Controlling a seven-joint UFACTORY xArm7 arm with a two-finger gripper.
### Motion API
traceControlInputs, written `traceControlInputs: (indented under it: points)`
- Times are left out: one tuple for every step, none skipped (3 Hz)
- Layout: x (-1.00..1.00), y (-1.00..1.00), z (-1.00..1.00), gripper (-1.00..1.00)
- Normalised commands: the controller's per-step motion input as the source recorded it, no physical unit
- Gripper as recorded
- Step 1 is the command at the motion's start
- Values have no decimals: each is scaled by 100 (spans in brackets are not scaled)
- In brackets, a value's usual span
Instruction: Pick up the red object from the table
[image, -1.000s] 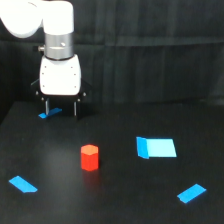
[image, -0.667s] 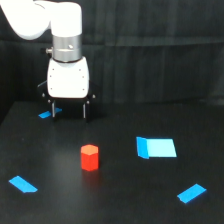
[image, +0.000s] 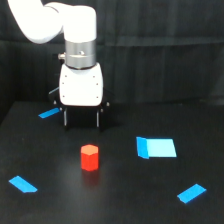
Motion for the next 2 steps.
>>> traceControlInputs:
  points:
    - [47,-88,3,98]
    - [40,-85,-8,99]
